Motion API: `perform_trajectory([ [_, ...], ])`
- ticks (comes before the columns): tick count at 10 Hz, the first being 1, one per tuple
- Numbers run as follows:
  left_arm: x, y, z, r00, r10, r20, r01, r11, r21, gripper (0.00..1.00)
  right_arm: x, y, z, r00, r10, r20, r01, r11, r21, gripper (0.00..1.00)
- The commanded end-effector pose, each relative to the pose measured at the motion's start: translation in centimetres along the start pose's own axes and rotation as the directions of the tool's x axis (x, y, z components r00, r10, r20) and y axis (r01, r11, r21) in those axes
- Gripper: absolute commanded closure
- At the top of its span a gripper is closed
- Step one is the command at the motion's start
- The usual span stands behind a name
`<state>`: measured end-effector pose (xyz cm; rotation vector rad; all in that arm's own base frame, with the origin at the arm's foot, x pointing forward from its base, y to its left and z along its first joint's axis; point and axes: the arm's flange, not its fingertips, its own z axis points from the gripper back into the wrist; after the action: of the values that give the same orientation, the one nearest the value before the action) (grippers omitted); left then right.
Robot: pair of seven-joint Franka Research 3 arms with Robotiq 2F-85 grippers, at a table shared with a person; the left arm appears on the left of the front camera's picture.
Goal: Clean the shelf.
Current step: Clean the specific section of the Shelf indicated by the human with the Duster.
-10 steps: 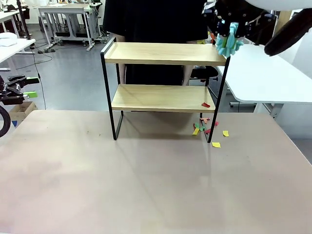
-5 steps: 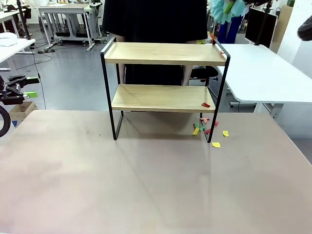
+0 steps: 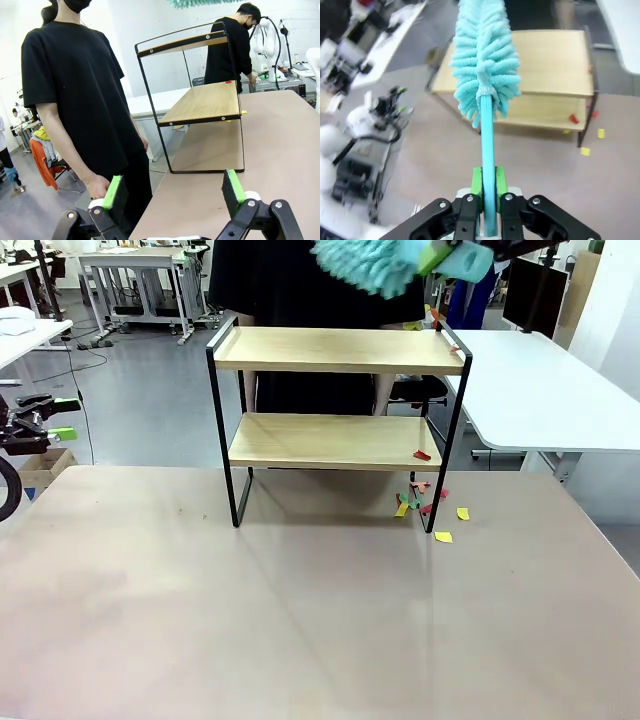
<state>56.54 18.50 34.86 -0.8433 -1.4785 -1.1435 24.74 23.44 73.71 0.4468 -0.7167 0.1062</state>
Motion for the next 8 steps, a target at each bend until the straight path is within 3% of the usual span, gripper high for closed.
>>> perform_trajectory([
  [1,0.4,-0.2,-0.1,1.0,-0.004,0.001,0.004,1.0,0.001,0.0,-0.8,-1.6,0.6,0.988,0.142,-0.065,-0.133,0.983,0.126,0.87],
  [4,0.4,-0.2,-0.1,1.0,-0.004,0.001,0.004,1.0,0.001,0.0,-2.2,-1.7,0.9,0.931,0.339,-0.135,-0.298,0.919,0.257,0.87],
  [8,0.4,-0.2,-0.1,1.0,-0.004,0.001,0.004,1.0,0.001,0.0,-4.9,-1.7,-0.9,0.775,0.559,-0.295,-0.493,0.827,0.271,0.87],
])
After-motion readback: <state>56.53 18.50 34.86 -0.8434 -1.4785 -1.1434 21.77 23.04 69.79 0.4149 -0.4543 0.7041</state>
